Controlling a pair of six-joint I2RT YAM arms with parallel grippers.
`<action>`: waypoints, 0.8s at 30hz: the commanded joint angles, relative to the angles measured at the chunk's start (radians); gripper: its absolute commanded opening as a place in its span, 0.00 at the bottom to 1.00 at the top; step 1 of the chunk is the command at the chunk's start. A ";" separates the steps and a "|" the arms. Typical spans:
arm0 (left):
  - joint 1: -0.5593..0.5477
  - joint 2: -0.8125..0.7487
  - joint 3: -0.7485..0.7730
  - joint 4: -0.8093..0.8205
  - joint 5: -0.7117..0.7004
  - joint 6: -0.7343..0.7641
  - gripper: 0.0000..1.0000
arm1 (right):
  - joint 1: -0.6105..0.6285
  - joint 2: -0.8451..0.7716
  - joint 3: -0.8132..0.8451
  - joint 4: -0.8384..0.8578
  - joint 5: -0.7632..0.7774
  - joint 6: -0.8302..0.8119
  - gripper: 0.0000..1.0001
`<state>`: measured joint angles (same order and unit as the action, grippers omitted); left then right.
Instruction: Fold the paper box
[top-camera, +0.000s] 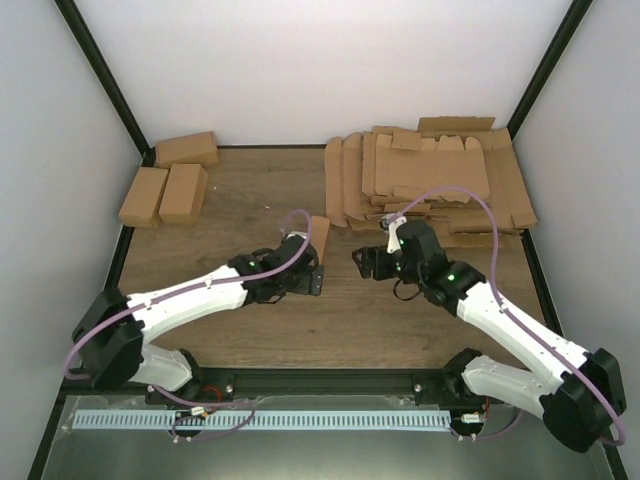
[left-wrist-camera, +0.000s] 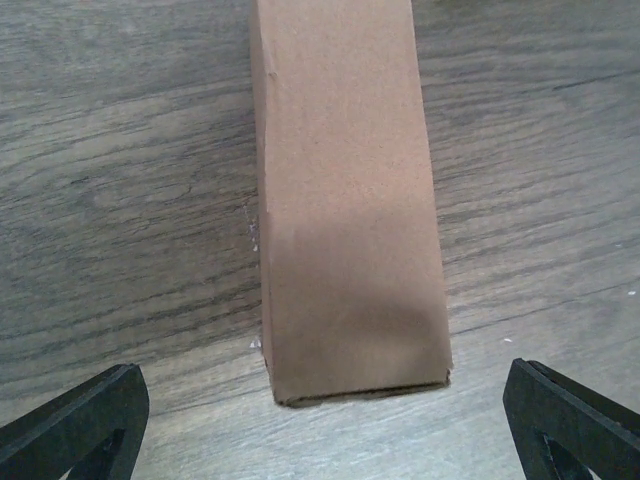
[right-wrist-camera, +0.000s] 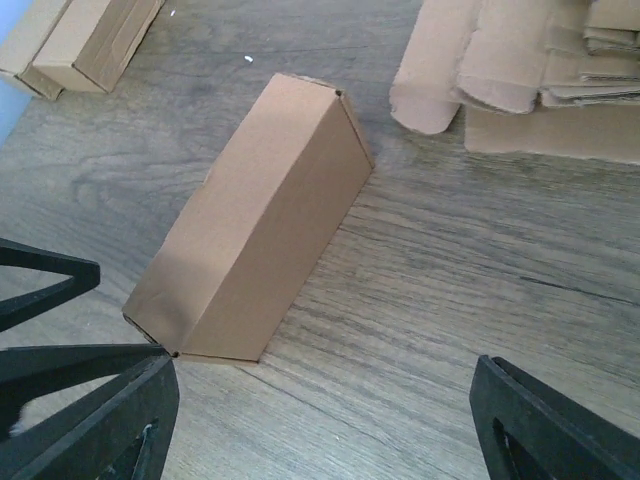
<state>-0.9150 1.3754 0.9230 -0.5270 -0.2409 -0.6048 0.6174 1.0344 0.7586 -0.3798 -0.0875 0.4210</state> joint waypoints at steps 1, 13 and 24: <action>-0.024 0.092 0.066 -0.048 -0.081 0.013 1.00 | -0.004 -0.074 -0.021 0.015 0.086 0.029 0.83; -0.024 0.228 0.122 -0.024 -0.038 0.034 0.92 | -0.005 -0.120 -0.060 0.005 0.112 0.035 0.83; -0.023 0.275 0.162 -0.062 -0.051 0.040 0.66 | -0.005 -0.112 -0.059 0.013 0.097 0.036 0.82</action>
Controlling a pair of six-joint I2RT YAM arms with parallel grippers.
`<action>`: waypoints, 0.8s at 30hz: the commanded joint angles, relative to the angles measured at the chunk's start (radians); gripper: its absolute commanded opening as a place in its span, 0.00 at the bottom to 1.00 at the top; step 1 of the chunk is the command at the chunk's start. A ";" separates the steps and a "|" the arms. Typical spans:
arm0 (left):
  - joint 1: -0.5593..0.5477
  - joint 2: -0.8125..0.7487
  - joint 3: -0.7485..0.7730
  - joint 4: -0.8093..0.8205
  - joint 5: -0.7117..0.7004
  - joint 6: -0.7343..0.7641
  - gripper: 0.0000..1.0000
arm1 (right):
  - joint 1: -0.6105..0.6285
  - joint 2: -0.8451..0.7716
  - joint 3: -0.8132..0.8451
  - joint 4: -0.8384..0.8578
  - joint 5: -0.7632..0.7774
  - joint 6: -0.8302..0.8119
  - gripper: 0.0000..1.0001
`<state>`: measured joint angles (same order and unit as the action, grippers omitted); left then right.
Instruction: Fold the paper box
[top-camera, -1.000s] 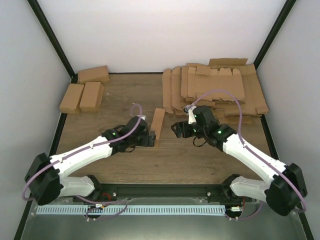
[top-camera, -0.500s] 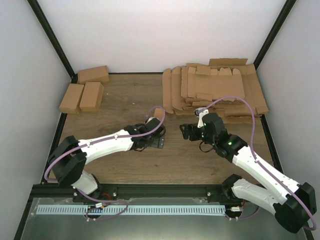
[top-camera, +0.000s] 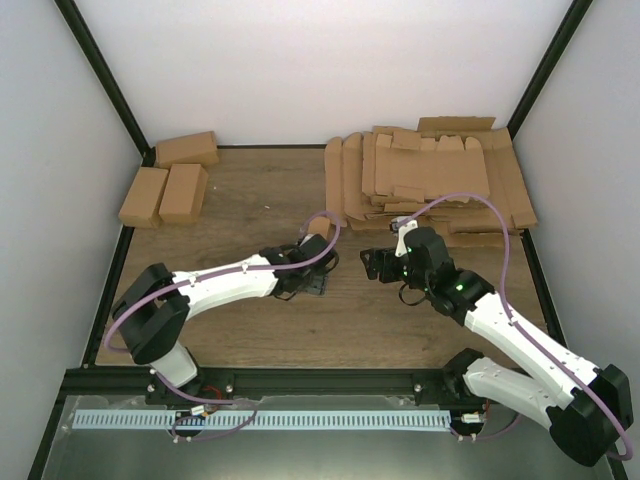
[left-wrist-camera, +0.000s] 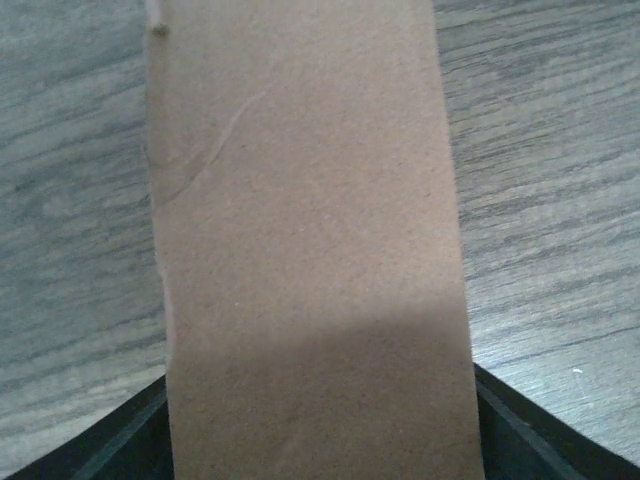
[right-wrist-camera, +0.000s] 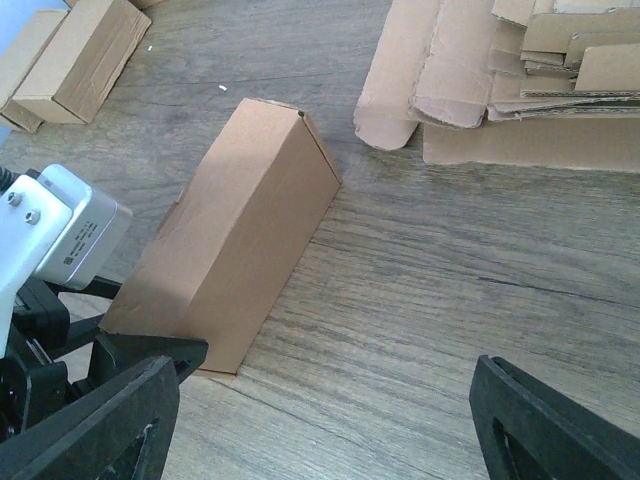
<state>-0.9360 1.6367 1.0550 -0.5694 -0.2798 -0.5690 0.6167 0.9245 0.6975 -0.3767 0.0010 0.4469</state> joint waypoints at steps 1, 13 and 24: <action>-0.002 0.008 0.036 -0.027 -0.022 0.001 0.64 | -0.005 -0.003 0.003 0.010 0.007 0.010 0.82; 0.168 -0.242 -0.061 0.035 0.153 0.013 0.38 | -0.005 -0.004 0.002 0.007 0.001 0.008 0.82; 0.937 -0.414 -0.138 0.051 0.808 0.179 0.33 | -0.005 0.006 0.025 0.032 -0.035 -0.009 0.82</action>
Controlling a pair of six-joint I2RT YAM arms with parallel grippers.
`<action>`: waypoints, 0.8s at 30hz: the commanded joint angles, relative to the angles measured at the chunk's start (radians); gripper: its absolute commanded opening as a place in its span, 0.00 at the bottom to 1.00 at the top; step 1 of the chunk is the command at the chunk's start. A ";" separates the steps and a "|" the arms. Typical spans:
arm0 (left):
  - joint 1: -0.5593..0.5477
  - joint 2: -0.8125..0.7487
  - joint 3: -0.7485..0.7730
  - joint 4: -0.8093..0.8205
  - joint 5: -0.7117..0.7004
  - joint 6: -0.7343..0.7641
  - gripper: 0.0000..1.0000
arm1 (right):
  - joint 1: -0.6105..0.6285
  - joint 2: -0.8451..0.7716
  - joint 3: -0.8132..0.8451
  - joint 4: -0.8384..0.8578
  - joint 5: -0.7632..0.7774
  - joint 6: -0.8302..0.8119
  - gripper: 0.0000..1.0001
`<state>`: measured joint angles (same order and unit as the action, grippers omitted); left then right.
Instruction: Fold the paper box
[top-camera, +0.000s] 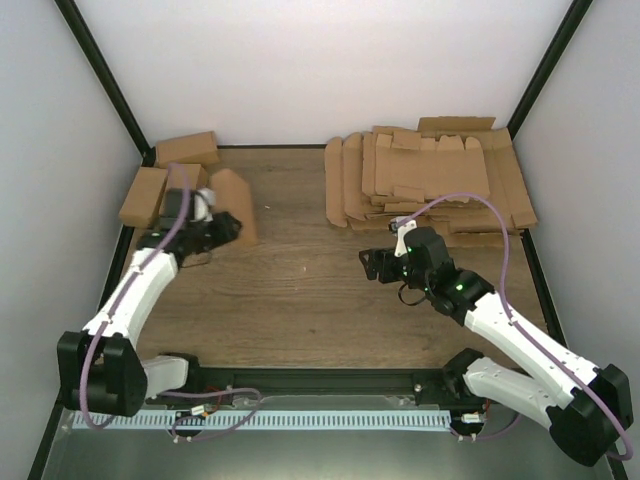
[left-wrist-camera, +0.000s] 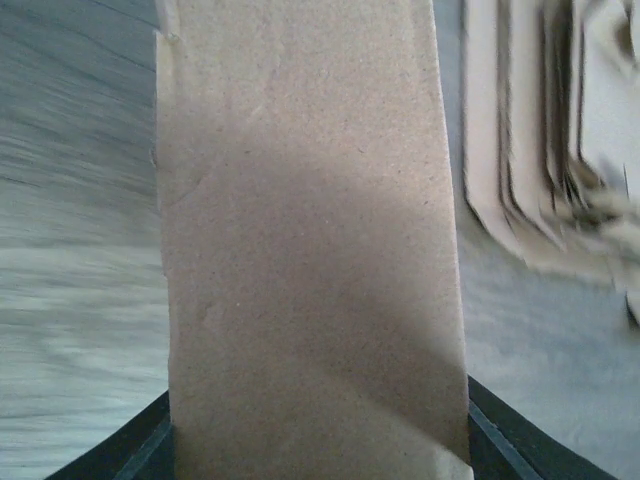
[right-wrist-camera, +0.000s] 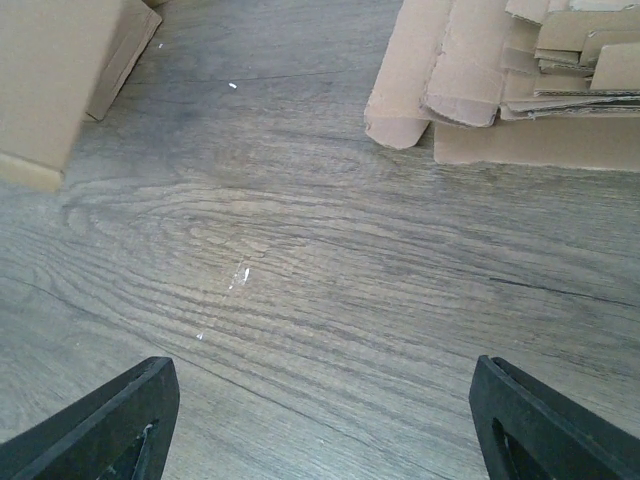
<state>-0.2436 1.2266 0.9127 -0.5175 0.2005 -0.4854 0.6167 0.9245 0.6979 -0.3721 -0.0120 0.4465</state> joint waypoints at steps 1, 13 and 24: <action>0.320 0.017 0.017 -0.002 0.396 0.122 0.33 | -0.005 0.009 0.029 0.032 -0.030 -0.013 0.82; 0.603 0.390 0.387 -0.069 0.663 0.270 0.36 | -0.005 0.103 0.158 0.004 -0.266 -0.080 0.82; 0.680 0.734 0.783 -0.187 0.735 0.245 0.37 | -0.005 0.094 0.162 -0.033 -0.295 -0.100 0.82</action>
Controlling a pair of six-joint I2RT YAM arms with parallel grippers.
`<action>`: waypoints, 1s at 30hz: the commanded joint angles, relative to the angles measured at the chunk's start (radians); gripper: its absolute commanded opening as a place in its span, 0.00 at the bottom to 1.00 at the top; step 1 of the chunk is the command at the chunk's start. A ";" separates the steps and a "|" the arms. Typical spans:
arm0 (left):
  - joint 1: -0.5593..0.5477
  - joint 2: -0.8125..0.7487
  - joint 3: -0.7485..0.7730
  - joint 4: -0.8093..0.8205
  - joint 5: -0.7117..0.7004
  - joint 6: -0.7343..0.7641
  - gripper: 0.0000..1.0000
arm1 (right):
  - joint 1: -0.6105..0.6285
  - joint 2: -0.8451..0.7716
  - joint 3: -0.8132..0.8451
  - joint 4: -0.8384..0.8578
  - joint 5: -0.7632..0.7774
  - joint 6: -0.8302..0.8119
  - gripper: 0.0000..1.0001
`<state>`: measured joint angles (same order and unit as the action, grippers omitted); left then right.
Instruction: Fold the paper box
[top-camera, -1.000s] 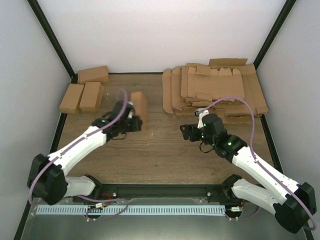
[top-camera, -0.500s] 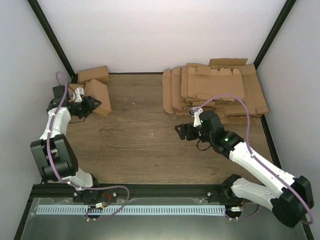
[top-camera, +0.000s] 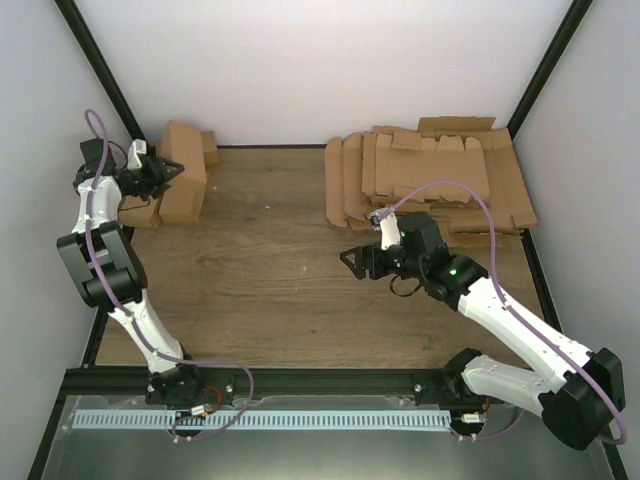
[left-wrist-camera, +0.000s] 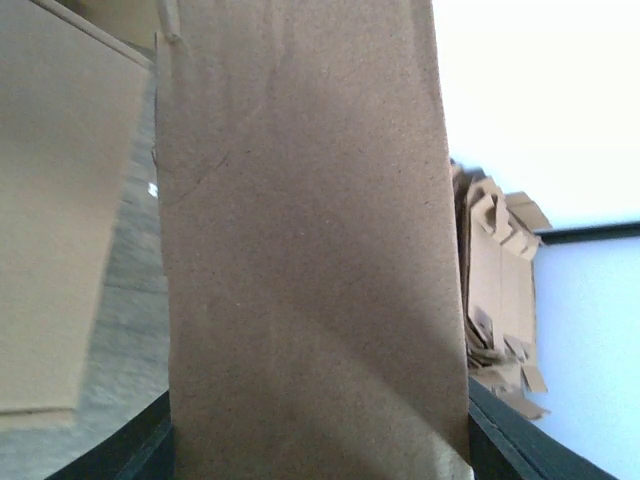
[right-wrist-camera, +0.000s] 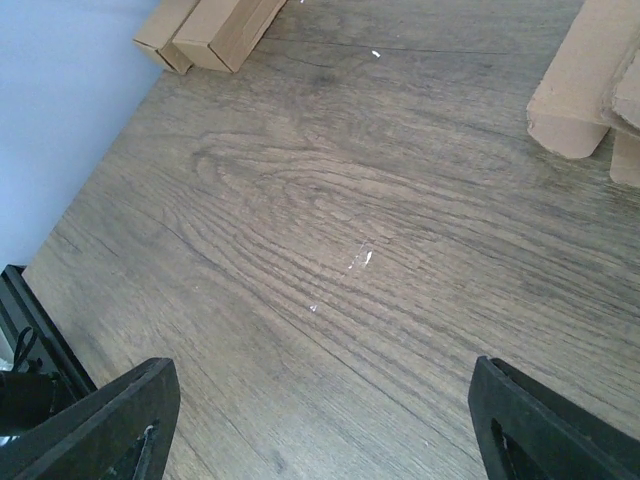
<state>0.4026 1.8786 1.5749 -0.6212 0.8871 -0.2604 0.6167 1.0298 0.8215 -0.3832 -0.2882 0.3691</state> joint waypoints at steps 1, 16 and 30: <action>0.042 0.106 0.147 -0.111 0.047 0.027 0.37 | -0.005 -0.010 0.037 -0.021 -0.018 -0.020 0.82; 0.072 0.189 0.361 -0.290 -0.560 0.071 1.00 | -0.004 0.076 0.144 -0.060 -0.044 -0.037 0.82; -0.145 0.164 0.410 -0.302 -0.937 0.152 1.00 | -0.005 0.090 0.145 -0.058 -0.052 -0.015 0.82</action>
<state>0.3618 1.9648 1.9324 -0.8928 0.0746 -0.1532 0.6167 1.1141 0.9230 -0.4335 -0.3313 0.3515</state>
